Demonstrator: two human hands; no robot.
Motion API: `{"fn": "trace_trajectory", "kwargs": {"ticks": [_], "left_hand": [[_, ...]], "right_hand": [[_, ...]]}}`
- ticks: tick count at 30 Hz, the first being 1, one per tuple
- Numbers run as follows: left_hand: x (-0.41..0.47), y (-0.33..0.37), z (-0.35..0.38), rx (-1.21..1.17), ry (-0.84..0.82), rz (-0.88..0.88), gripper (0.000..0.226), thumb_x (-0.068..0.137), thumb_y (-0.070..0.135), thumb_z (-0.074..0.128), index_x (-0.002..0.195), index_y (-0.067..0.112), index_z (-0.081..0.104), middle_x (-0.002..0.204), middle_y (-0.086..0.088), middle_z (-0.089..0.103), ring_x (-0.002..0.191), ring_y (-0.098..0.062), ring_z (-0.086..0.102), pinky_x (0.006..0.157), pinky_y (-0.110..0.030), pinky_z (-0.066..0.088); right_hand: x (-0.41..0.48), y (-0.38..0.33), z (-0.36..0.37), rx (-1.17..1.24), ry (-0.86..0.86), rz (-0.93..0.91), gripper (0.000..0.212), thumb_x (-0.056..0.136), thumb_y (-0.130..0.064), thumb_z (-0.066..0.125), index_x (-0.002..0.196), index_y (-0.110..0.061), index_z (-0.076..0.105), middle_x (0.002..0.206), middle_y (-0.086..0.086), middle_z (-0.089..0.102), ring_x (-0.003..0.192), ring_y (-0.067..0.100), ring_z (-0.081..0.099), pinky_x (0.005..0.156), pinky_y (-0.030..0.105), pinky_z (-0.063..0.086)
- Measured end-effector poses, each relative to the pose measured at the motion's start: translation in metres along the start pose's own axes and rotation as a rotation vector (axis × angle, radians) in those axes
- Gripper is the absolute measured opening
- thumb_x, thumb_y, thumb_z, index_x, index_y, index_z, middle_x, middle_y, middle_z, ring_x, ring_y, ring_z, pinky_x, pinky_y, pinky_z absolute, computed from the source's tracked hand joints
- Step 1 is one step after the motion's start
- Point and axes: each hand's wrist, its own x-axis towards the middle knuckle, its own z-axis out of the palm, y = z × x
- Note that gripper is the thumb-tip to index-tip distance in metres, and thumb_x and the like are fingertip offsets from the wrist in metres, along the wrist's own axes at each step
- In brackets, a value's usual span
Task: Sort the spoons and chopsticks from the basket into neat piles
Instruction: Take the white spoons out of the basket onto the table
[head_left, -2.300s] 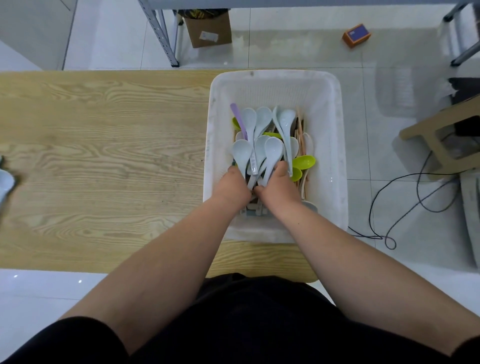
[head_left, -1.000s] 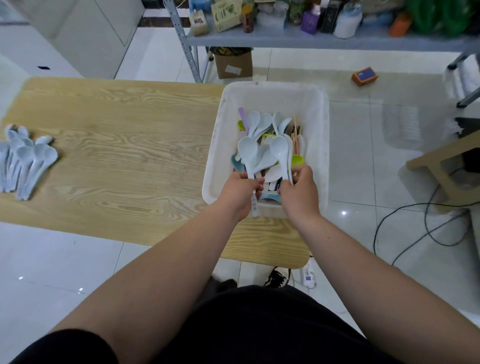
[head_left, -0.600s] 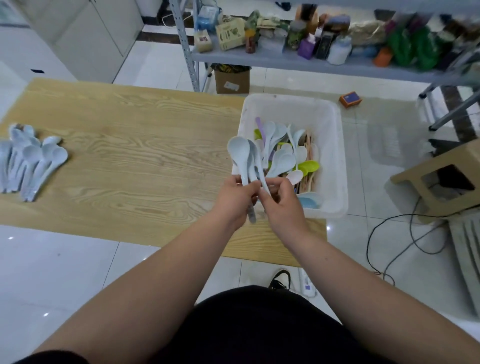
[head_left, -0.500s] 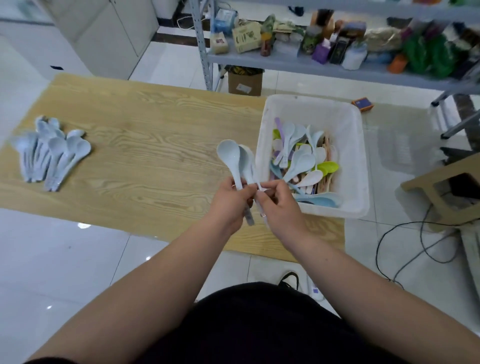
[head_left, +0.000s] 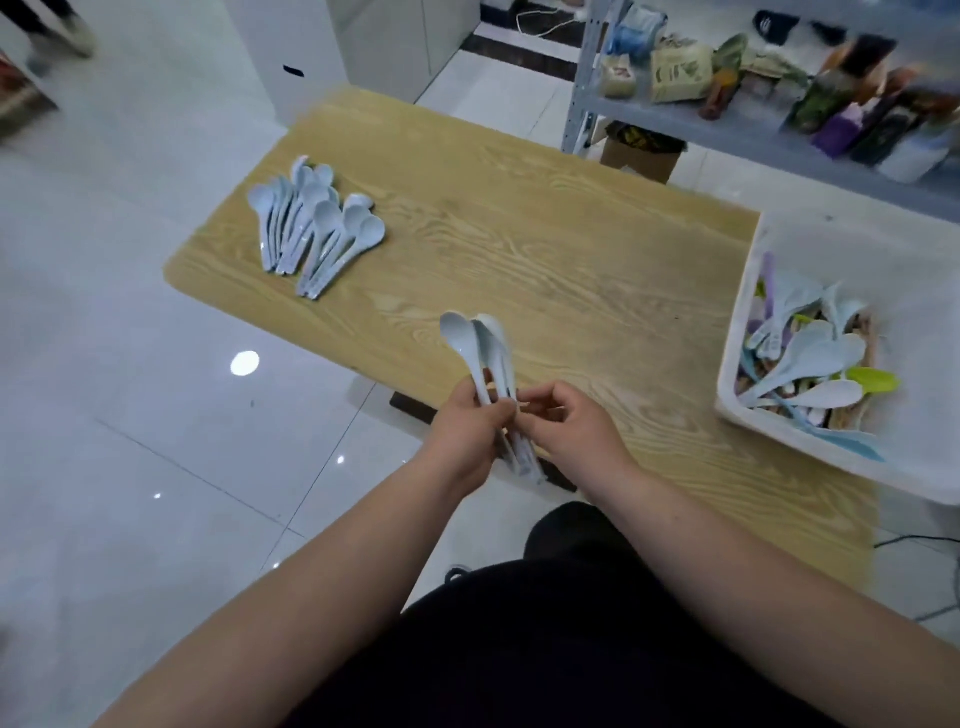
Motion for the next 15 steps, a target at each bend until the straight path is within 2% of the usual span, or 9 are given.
{"fn": "trace_trajectory", "kwargs": {"ticks": [2, 6, 8, 10, 13, 15], "left_hand": [[0.007, 0.002, -0.011, 0.005, 0.007, -0.007, 0.035, 0.095, -0.003, 0.056, 0.126, 0.013, 0.054, 0.119, -0.022, 0.066, 0.107, -0.038, 0.068, 0.093, -0.058, 0.055], [0.023, 0.018, -0.033, 0.111, 0.007, -0.012, 0.036, 0.094, -0.001, 0.059, 0.125, 0.016, 0.056, 0.113, -0.016, 0.071, 0.103, -0.030, 0.071, 0.090, -0.049, 0.057], [0.034, 0.029, -0.042, 0.171, 0.005, -0.011, 0.040, 0.092, -0.003, 0.056, 0.128, 0.016, 0.056, 0.113, -0.010, 0.072, 0.101, -0.023, 0.073, 0.093, -0.050, 0.056], [0.045, 0.043, -0.053, 0.212, 0.028, -0.010, 0.044, 0.091, -0.005, 0.052, 0.130, 0.015, 0.055, 0.116, -0.007, 0.072, 0.099, -0.019, 0.074, 0.093, -0.049, 0.056], [0.060, 0.064, -0.071, 0.349, 0.103, 0.009, 0.039, 0.089, 0.001, 0.055, 0.125, 0.017, 0.057, 0.107, -0.003, 0.074, 0.094, -0.013, 0.074, 0.092, -0.046, 0.057], [0.069, 0.078, -0.082, 0.452, 0.138, -0.005, 0.030, 0.091, 0.008, 0.056, 0.117, 0.021, 0.059, 0.100, 0.002, 0.075, 0.091, -0.010, 0.074, 0.091, -0.043, 0.057]], "right_hand": [[0.012, -0.001, 0.010, -0.040, -0.036, 0.031, 0.012, 0.086, -0.018, 0.077, 0.094, -0.026, 0.072, 0.091, -0.005, 0.073, 0.079, 0.003, 0.067, 0.069, 0.014, 0.049], [0.047, -0.010, 0.028, -0.010, -0.059, 0.110, 0.007, 0.091, -0.026, 0.068, 0.097, -0.026, 0.072, 0.092, -0.007, 0.074, 0.086, 0.009, 0.070, 0.081, 0.033, 0.056], [0.070, -0.020, 0.039, 0.129, -0.071, 0.152, 0.018, 0.090, -0.032, 0.070, 0.105, -0.022, 0.066, 0.098, -0.002, 0.074, 0.091, 0.019, 0.073, 0.089, 0.043, 0.059], [0.098, -0.030, 0.054, 0.213, -0.147, 0.174, 0.038, 0.082, -0.042, 0.073, 0.113, -0.022, 0.061, 0.101, -0.001, 0.076, 0.091, 0.023, 0.074, 0.089, 0.049, 0.059], [0.135, -0.045, 0.081, 0.245, -0.244, 0.214, 0.059, 0.069, -0.049, 0.079, 0.117, -0.028, 0.054, 0.103, 0.001, 0.076, 0.094, 0.023, 0.074, 0.086, 0.047, 0.059], [0.155, -0.051, 0.097, 0.268, -0.206, 0.253, 0.067, 0.059, -0.048, 0.083, 0.116, -0.026, 0.055, 0.105, 0.002, 0.075, 0.097, 0.022, 0.074, 0.090, 0.050, 0.058]]}}
